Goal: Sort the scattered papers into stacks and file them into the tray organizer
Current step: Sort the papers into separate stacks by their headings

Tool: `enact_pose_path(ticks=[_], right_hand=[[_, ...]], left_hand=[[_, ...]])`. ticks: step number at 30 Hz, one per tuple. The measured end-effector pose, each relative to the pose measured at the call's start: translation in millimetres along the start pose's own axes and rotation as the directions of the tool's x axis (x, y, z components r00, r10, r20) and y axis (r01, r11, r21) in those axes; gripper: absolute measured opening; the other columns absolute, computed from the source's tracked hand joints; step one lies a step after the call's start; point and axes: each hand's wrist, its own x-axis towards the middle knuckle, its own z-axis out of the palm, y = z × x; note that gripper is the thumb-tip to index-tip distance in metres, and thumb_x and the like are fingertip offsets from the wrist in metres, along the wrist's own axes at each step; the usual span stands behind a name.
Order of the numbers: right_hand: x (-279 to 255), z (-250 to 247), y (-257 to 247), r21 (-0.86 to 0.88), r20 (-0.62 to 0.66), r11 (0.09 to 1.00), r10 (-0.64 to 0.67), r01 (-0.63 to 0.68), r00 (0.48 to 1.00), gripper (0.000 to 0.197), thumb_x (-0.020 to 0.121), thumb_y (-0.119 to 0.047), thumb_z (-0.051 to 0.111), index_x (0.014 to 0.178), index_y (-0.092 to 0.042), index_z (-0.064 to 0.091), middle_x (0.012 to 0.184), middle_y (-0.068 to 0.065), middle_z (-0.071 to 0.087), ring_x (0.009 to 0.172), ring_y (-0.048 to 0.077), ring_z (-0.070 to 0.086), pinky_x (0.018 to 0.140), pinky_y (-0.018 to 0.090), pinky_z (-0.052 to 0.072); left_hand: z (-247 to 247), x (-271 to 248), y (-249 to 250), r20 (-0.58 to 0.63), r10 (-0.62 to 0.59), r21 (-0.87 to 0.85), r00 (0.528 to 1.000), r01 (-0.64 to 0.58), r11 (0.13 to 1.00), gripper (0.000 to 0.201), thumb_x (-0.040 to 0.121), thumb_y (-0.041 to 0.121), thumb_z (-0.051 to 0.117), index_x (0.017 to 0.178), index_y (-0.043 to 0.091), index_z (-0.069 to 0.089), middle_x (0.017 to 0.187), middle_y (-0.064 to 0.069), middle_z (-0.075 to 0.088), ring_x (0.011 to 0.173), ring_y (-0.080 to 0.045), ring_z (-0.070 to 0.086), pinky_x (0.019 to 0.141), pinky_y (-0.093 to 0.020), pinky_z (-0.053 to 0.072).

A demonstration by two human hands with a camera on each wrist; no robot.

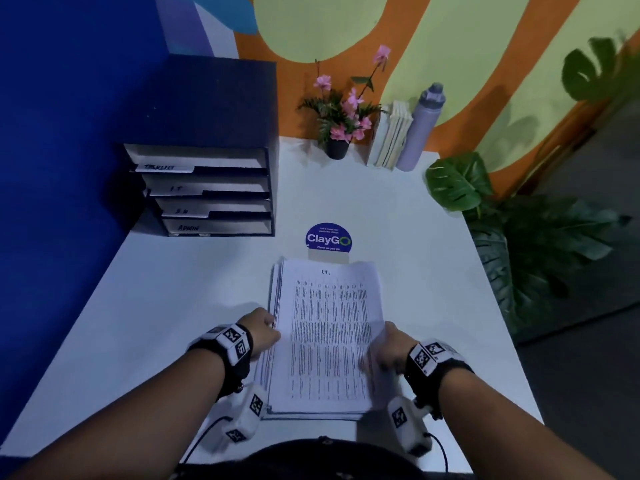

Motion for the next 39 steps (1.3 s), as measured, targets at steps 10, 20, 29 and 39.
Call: enact_pose_path(ticks=[10, 20, 29, 39], right_hand=[[-54, -32, -22, 0.018, -0.044, 0.992, -0.125, 0.126, 0.991, 0.067, 0.086, -0.04, 0.065, 0.136, -0.008, 0.034, 0.124, 0.01, 0.054, 0.103, 0.026, 0.057, 0.081, 0.035, 0.051], [-50, 18, -72, -0.003, -0.004, 0.951, -0.31, 0.31, 0.951, 0.038, 0.085, -0.02, 0.06, 0.122, -0.016, 0.051, 0.122, 0.007, 0.061, 0.113, 0.026, 0.057, 0.097, 0.041, 0.049], [-43, 33, -95, 0.031, -0.162, 0.974, -0.217, 0.225, 0.963, 0.039, 0.087, -0.035, 0.062, 0.113, -0.011, 0.045, 0.107, 0.008, 0.061, 0.095, 0.026, 0.059, 0.077, 0.029, 0.045], [-41, 8, -60, 0.087, -0.478, 0.973, -0.146, 0.212, 0.866, 0.021, 0.091, -0.018, 0.054, 0.074, -0.007, 0.052, 0.071, 0.01, 0.055, 0.072, 0.026, 0.05, 0.059, 0.026, 0.03]], left_hand=[[18, 19, 6, -0.225, -0.014, -0.06, 0.974, 0.0, 0.998, 0.045, 0.091, 0.028, 0.055, 0.135, 0.019, 0.045, 0.13, -0.011, 0.055, 0.112, -0.028, 0.057, 0.089, -0.027, 0.043], [-14, 3, -43, -0.495, -0.047, -0.094, 0.868, 0.0, 0.996, 0.05, 0.088, 0.025, 0.063, 0.134, 0.008, 0.052, 0.13, -0.018, 0.057, 0.114, -0.034, 0.057, 0.092, -0.035, 0.046], [-31, 3, -78, -0.43, 0.016, -0.048, 0.903, -0.04, 0.998, 0.066, 0.082, 0.026, 0.072, 0.14, 0.012, 0.044, 0.139, -0.013, 0.051, 0.125, -0.029, 0.05, 0.101, -0.033, 0.041], [-26, 8, -80, -0.592, 0.023, -0.021, 0.805, -0.044, 0.999, 0.065, 0.07, 0.05, 0.074, 0.126, 0.027, 0.05, 0.127, -0.003, 0.043, 0.113, -0.027, 0.053, 0.096, -0.04, 0.047]])
